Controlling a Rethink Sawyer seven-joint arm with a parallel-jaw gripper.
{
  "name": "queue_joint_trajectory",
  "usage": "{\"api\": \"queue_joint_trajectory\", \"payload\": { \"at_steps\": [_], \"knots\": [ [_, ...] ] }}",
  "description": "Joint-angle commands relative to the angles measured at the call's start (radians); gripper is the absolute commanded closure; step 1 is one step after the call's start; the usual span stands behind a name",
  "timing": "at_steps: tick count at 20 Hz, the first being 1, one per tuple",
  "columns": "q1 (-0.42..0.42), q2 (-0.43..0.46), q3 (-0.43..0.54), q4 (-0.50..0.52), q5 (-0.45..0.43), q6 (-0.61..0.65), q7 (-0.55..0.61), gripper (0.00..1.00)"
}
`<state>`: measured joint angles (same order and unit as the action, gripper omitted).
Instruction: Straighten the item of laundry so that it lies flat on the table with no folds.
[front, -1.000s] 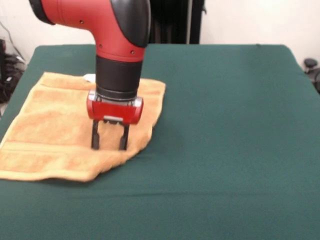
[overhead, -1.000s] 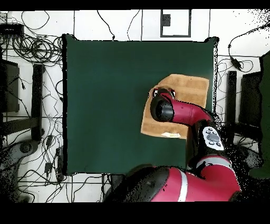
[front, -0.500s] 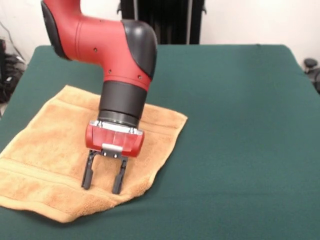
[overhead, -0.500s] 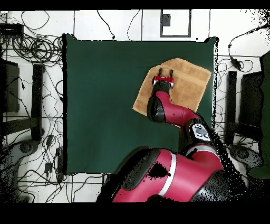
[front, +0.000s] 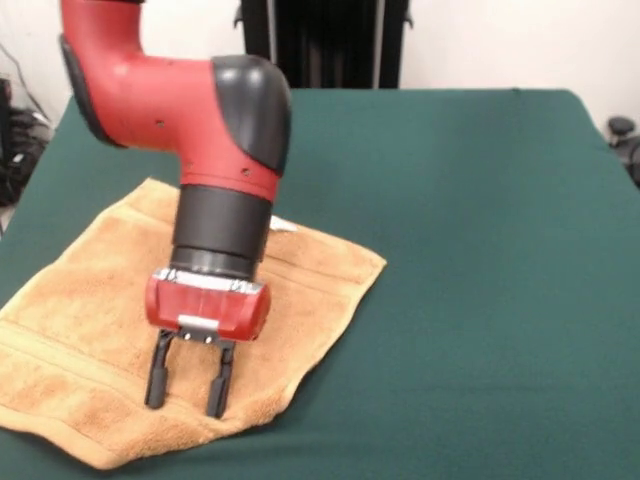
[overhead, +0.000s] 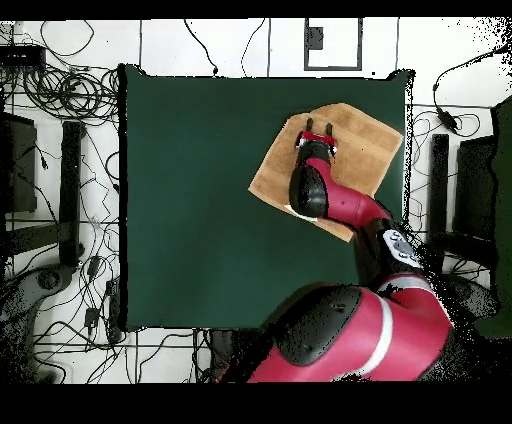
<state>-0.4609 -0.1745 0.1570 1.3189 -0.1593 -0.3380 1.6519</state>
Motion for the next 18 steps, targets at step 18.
{"api": "queue_joint_trajectory", "payload": {
  "at_steps": [18],
  "knots": [
    [-0.115, 0.198, 0.223, 0.126, 0.17, 0.749, 0.104, 0.0]
  ]
}}
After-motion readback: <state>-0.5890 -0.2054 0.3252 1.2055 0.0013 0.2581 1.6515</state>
